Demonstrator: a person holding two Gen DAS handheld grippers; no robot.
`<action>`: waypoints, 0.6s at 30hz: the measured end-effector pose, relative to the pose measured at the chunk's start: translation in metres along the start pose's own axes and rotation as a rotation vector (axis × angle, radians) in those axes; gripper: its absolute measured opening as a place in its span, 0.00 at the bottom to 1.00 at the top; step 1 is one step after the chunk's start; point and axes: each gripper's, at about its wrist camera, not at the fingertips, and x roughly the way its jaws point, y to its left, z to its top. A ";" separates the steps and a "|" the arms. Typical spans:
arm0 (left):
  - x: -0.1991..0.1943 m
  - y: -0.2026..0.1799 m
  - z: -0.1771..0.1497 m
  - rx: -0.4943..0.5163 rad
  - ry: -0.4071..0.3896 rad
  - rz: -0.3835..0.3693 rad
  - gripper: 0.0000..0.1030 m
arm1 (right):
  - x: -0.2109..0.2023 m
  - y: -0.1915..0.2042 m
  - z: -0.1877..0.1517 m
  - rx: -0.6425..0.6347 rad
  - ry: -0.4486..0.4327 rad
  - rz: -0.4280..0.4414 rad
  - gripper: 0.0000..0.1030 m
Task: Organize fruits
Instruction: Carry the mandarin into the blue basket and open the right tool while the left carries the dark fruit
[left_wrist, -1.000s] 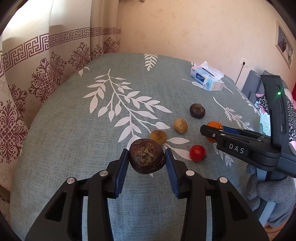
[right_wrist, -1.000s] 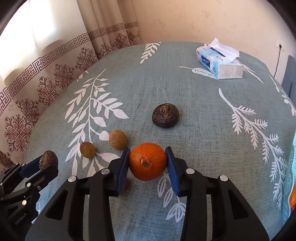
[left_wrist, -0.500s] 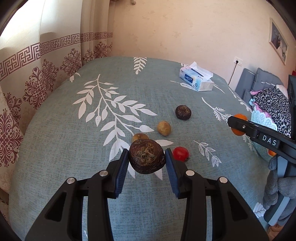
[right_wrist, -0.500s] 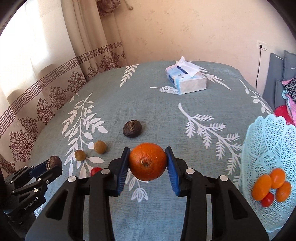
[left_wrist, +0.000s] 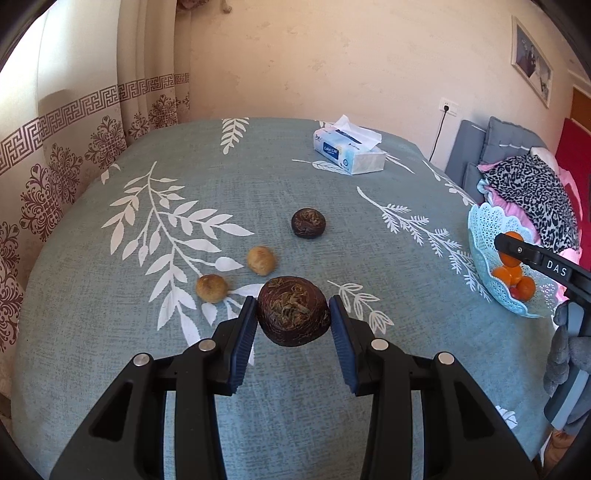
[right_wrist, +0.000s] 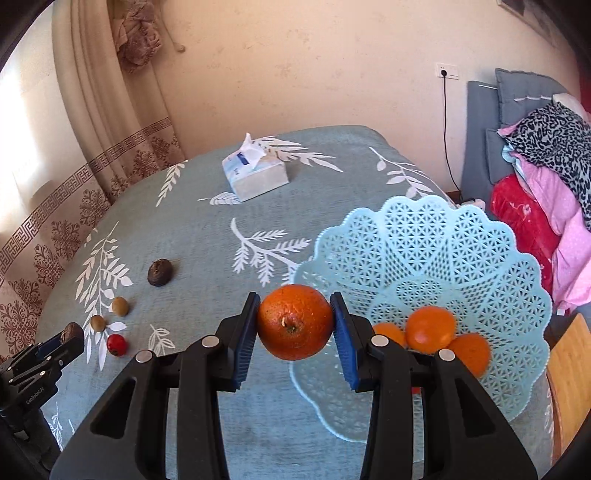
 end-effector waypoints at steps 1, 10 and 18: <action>0.001 -0.004 0.001 0.005 0.001 -0.003 0.39 | -0.001 -0.006 0.000 0.009 -0.001 -0.006 0.39; 0.005 -0.030 0.005 0.050 0.010 -0.023 0.39 | -0.016 -0.044 -0.009 0.058 -0.015 -0.051 0.39; 0.008 -0.060 0.010 0.100 0.013 -0.049 0.39 | -0.024 -0.072 -0.018 0.103 -0.005 -0.088 0.39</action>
